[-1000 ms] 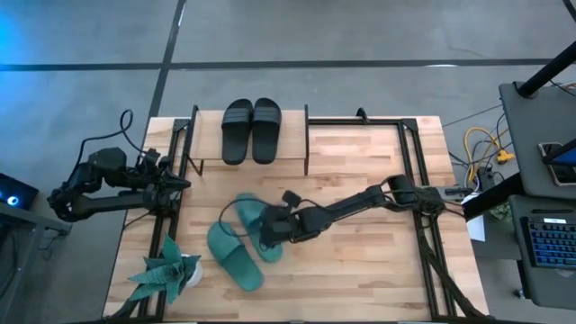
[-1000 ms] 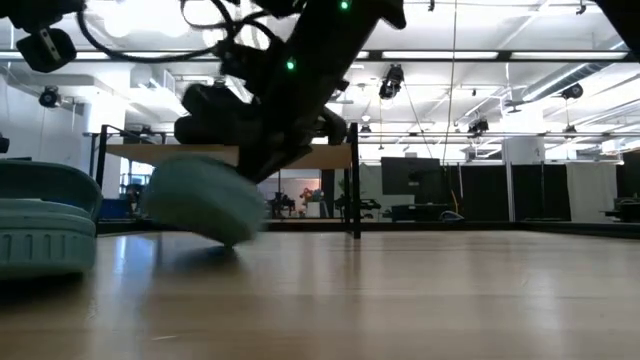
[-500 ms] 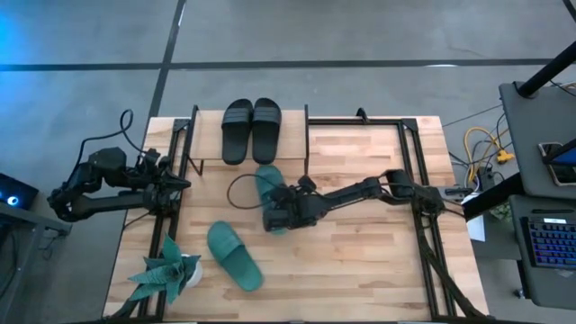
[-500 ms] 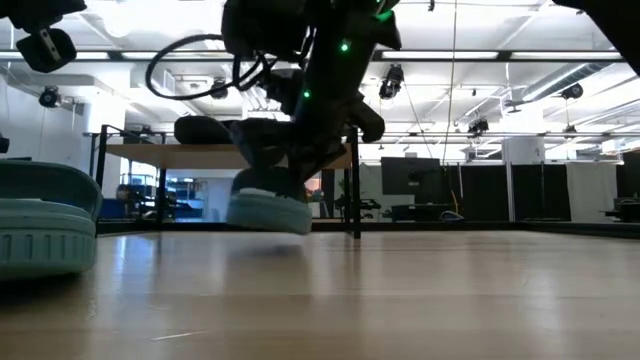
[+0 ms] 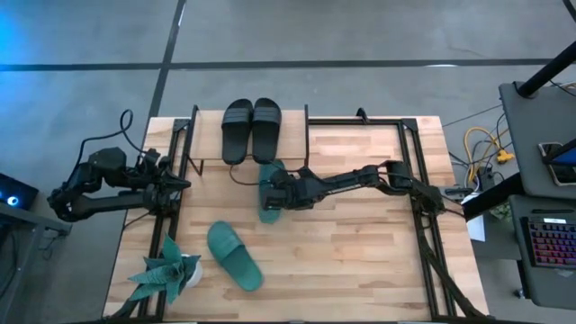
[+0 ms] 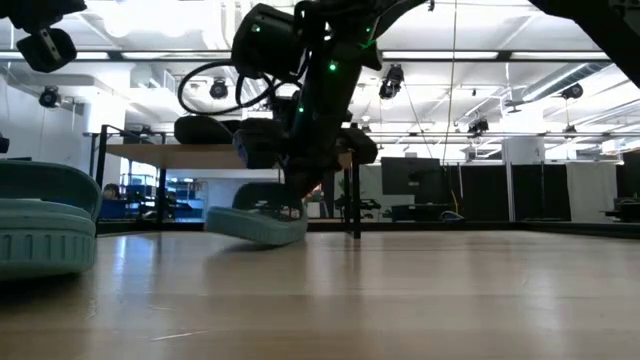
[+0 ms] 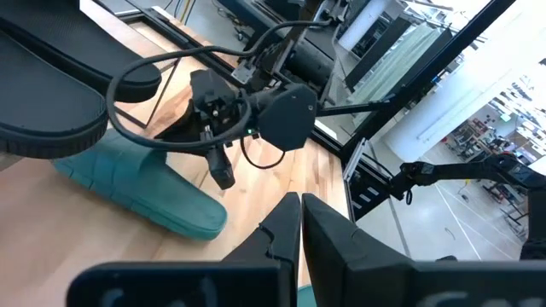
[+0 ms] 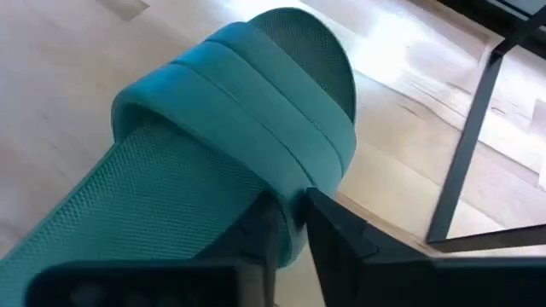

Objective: Pick and place slides into the shelf
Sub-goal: Put the green slide under the shelf

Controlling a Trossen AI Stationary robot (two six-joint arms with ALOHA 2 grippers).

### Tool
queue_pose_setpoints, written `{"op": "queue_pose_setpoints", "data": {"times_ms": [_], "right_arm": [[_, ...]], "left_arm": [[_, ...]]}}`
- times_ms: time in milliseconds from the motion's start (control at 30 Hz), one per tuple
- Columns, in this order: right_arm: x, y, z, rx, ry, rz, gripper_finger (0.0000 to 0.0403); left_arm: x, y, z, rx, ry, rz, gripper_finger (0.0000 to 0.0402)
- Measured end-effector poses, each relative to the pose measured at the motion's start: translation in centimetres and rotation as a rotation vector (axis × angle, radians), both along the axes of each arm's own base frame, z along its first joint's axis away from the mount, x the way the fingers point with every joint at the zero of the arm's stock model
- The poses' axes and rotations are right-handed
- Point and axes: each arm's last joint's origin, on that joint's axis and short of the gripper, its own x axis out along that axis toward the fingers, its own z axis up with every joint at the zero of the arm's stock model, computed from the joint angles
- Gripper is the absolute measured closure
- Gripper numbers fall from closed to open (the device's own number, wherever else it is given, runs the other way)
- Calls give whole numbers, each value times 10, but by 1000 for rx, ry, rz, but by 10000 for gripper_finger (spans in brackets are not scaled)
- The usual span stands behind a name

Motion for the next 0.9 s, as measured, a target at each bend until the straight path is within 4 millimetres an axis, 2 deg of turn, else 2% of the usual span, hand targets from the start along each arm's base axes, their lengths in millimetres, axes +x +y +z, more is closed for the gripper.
{"op": "queue_pose_setpoints", "data": {"times_ms": [133,400,667,900], "right_arm": [[0,0,0,11,7,8,312],[-1,22,2,8,43,85,257],[0,49,11,3,17,147,250],[4,97,42,-64,12,378,255]], "left_arm": [[0,0,0,0,0,0,402],[0,0,0,-1,0,0,402],[0,0,0,-3,0,1,402],[0,0,-1,-6,9,1,402]]}}
